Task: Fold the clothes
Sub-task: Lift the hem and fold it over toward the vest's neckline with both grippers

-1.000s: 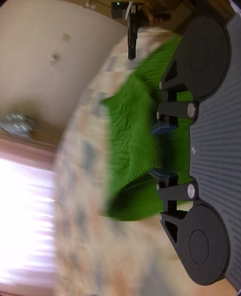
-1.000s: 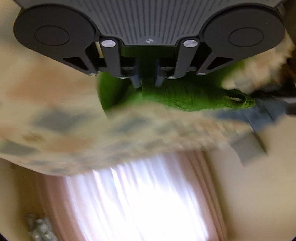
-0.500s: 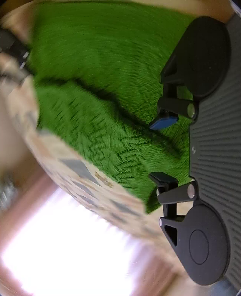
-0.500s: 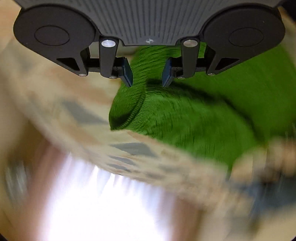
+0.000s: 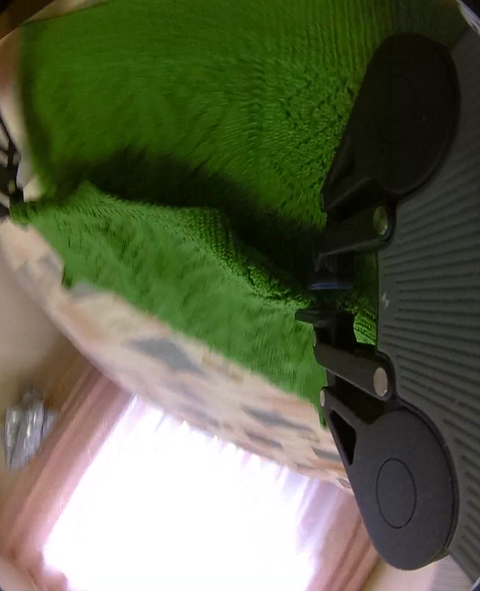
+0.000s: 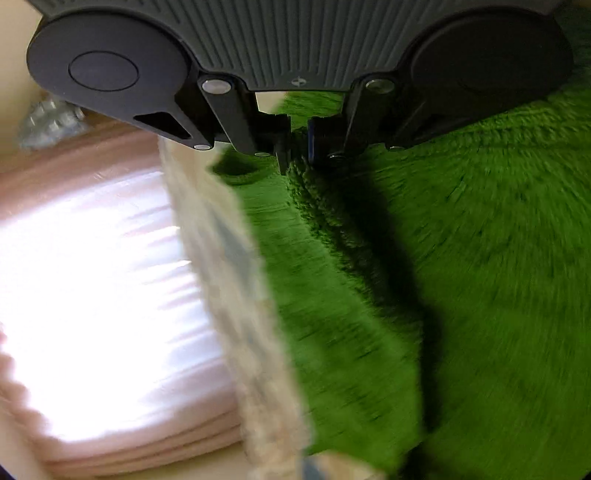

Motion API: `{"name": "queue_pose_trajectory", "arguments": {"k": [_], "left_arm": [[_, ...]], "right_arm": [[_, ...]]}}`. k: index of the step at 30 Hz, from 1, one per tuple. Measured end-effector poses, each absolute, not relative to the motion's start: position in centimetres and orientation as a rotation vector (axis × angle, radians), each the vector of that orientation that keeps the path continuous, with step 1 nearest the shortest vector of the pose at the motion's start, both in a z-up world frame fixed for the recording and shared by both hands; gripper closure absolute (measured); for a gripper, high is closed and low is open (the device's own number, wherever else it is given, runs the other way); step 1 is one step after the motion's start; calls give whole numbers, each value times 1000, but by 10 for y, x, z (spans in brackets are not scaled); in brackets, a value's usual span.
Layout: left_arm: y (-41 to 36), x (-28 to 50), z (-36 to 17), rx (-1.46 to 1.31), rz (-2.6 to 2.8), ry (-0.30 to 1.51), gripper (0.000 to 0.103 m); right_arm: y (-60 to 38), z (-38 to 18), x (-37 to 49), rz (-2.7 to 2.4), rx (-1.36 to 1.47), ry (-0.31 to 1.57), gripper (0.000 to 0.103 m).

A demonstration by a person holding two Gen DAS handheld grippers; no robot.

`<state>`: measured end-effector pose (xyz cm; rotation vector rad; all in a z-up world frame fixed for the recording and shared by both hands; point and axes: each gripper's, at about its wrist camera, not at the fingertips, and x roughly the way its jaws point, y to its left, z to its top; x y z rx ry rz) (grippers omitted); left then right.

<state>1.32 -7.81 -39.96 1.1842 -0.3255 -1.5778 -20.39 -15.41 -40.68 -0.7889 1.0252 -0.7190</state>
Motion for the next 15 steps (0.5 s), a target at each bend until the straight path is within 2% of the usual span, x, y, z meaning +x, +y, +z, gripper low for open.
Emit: {"name": "queue_pose_trajectory", "arguments": {"k": [2, 4, 8, 10, 15], "left_arm": [[-54, 19, -381, 1099, -1584, -283, 94], [-30, 18, -377, 1055, -1591, -228, 94], [3, -8, -414, 1162, -1615, -183, 93], [12, -15, -425, 1159, -1580, -216, 94], [15, -13, -398, 1028, -1579, -172, 94]], "right_arm": [[-132, -385, -212, -780, -778, 962, 98], [-113, -395, -218, -781, -740, 978, 98], [-74, -417, -230, -783, -662, 1011, 98], [-54, -427, -236, -784, -623, 1027, 97], [-44, -409, -242, -852, -606, 978, 97]]}}
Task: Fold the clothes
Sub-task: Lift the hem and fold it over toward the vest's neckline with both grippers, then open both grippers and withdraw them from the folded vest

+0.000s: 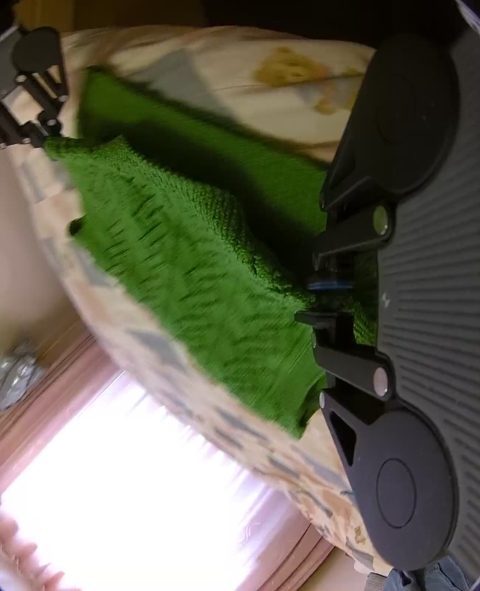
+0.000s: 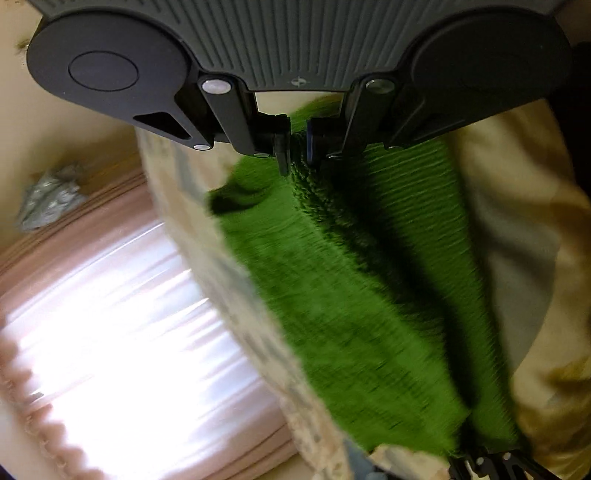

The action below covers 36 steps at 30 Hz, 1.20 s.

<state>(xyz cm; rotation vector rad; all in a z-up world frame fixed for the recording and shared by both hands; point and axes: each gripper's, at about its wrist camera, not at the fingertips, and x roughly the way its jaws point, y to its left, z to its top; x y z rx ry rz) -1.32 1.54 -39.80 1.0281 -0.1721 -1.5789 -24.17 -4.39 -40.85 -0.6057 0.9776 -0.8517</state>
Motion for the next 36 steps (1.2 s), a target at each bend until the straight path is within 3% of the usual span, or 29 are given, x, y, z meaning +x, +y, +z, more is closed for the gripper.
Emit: {"name": "queue_pose_trajectory", "arguments": {"k": [4, 9, 15, 18, 22, 24, 29, 33, 36], "left_arm": [[18, -19, -400, 1038, -1595, -179, 92], [18, -24, -425, 1123, -1557, -204, 92], [15, -17, -416, 1056, -1549, -111, 89], [20, -19, -412, 1039, -1553, -67, 89], [29, -6, -390, 971, -1598, 52, 81], [37, 2, -376, 906, -1614, 98, 81], [29, 10, -342, 604, -1682, 270, 81], [11, -8, -353, 603, -1694, 297, 81], [1, -13, -380, 677, -1661, 360, 81]], "right_arm": [[-46, -393, -246, -899, -623, 957, 97], [-49, -420, -248, -860, -578, 1021, 97], [-40, -412, -253, -902, -539, 964, 97], [-40, -428, -256, -866, -497, 1020, 97], [-37, -418, -260, -875, -497, 1040, 96], [-39, -399, -269, -909, -408, 978, 90], [-47, -348, -285, -962, -84, 697, 89], [-64, -340, -269, -880, 162, 502, 83], [-74, -354, -269, -873, 234, 517, 83]]}}
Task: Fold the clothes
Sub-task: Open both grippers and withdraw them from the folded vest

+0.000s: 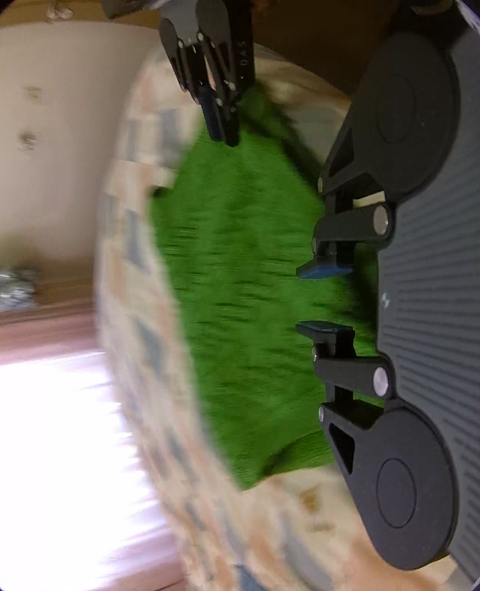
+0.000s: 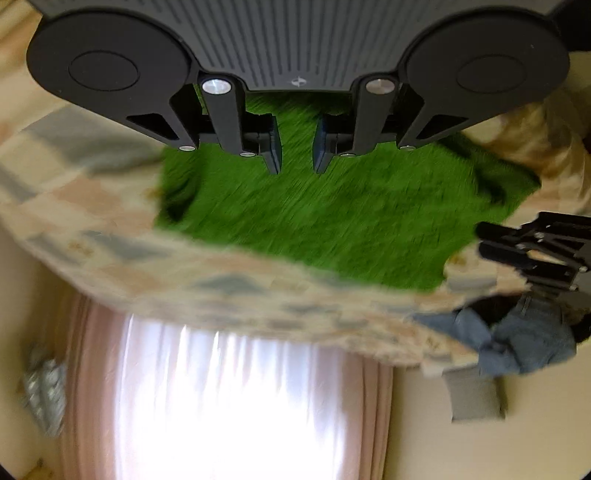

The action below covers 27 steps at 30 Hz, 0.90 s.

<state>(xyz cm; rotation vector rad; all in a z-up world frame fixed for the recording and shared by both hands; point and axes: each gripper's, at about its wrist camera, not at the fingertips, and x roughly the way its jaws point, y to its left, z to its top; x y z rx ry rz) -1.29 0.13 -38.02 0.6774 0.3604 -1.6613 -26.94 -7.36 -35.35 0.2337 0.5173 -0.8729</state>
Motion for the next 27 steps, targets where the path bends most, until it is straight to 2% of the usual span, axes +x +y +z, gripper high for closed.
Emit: {"name": "queue_pose_trajectory", "arguments": {"k": [3, 8, 12, 15, 18, 21, 25, 27], "left_arm": [[2, 0, -402, 673, -1609, 446, 80], [-15, 18, -363, 582, -1618, 421, 80], [-43, 31, -330, 513, -1626, 369, 78], [-89, 47, -323, 464, -1601, 371, 78], [-130, 71, -338, 449, -1568, 456, 78], [-161, 91, -362, 463, -1542, 524, 78], [-175, 114, -408, 525, -1480, 597, 75], [-174, 125, -413, 453, -1484, 653, 75]], "right_arm": [[-83, -367, -270, -865, 306, 532, 84], [-100, -389, -270, -850, 422, 554, 83], [-131, -360, -259, -875, 314, 510, 73], [-155, -338, -250, -892, 232, 477, 73], [-196, -341, -219, -903, 139, 519, 73], [-231, -366, -216, -899, 173, 586, 73], [-277, -400, -212, -892, 219, 675, 75], [-299, -416, -210, -888, 243, 717, 75]]}}
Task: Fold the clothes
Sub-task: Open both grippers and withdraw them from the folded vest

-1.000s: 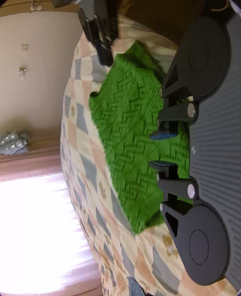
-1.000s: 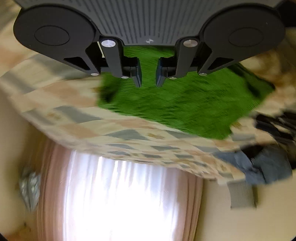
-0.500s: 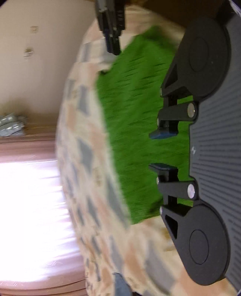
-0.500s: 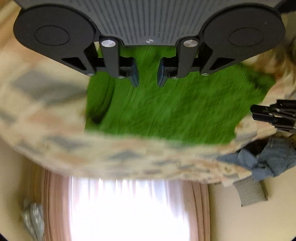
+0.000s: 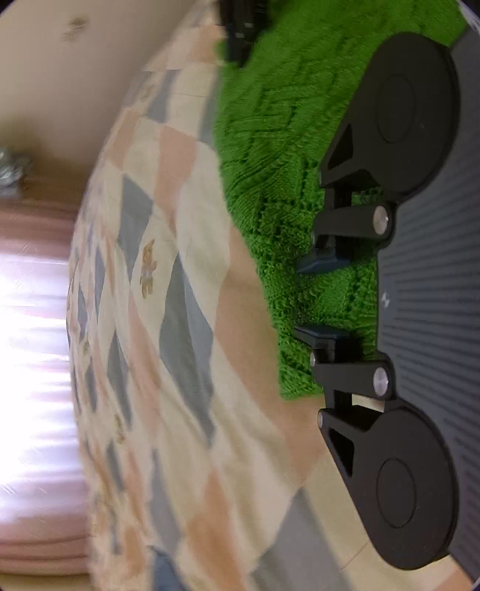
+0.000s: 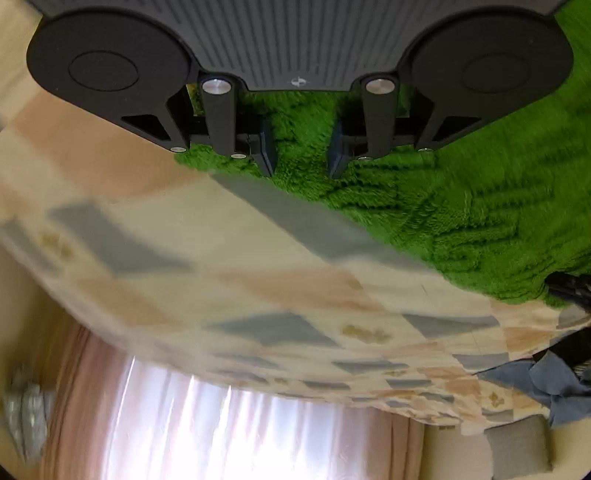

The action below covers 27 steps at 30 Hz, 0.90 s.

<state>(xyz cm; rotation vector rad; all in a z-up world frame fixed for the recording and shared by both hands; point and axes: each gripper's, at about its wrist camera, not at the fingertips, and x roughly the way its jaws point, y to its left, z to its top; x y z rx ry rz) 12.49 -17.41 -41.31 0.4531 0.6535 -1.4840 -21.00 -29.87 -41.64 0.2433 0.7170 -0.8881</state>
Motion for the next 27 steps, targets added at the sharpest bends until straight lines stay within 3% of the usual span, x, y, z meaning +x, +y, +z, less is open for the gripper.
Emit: {"name": "queue_pose_trajectory", "arguments": {"k": [6, 11, 15, 19, 27], "left_arm": [[-149, 111, -381, 467, -1401, 623, 80], [-93, 77, -351, 443, -1456, 616, 73], [-59, 54, -367, 452, -1456, 684, 71], [-25, 32, -382, 462, -1454, 753, 71], [-18, 19, -385, 510, -1395, 744, 62]], "right_arm": [[-286, -403, -229, -981, 330, 638, 76], [-217, -366, -258, -997, 386, 456, 74], [-143, -361, -264, -926, 429, 406, 73], [-107, -391, -260, -954, 517, 560, 79], [-83, -372, -274, -1006, 540, 462, 77]]}}
